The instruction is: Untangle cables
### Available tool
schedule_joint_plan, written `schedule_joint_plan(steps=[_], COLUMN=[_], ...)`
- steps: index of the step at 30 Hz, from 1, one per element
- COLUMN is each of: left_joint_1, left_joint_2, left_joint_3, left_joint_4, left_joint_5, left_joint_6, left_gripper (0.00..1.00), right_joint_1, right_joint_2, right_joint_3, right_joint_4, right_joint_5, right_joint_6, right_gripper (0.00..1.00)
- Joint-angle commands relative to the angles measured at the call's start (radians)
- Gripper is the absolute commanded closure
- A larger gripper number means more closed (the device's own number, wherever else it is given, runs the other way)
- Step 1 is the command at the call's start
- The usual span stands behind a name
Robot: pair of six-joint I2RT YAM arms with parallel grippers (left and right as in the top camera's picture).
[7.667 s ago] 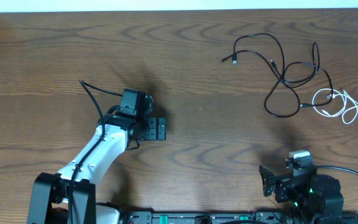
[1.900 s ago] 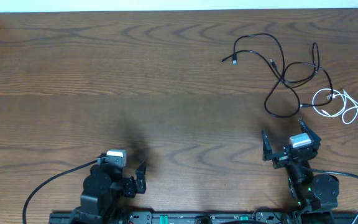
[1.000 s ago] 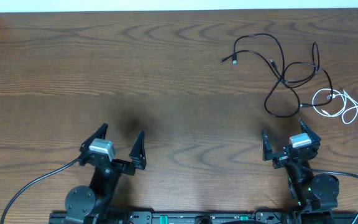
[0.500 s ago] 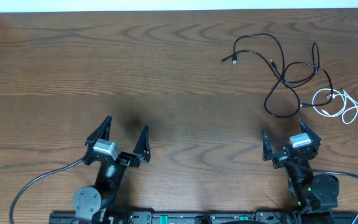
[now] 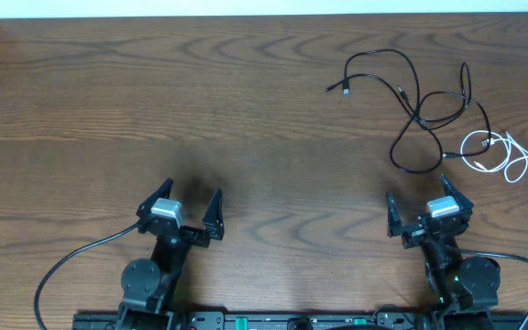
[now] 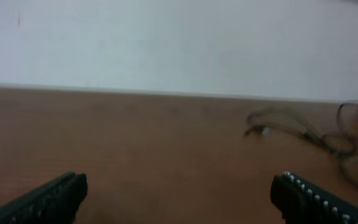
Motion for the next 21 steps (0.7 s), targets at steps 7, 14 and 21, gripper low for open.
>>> schedule_joint_plan(steps=[7, 14, 21], left_joint_1=[0.090, 0.101, 0.101], left_joint_2=[-0.009, -0.009, -0.009], left_joint_3=[-0.002, -0.002, -0.002], left_joint_4=[-0.101, -0.101, -0.101], left_joint_5=[0.011, 0.011, 0.011], left_joint_6=[0.010, 0.010, 0.010], left_gripper=[0.00, 0.00, 0.00], right_joint_1=[-0.006, -0.006, -0.006], right_joint_2=[-0.003, -0.003, -0.003], right_joint_3=[-0.003, -0.003, -0.003], right_joint_4=[-0.002, -0.002, -0.002], right_joint_5=[0.000, 0.000, 0.000], right_joint_6=[-0.011, -0.011, -0.011], right_gripper=[0.01, 0.01, 0.01])
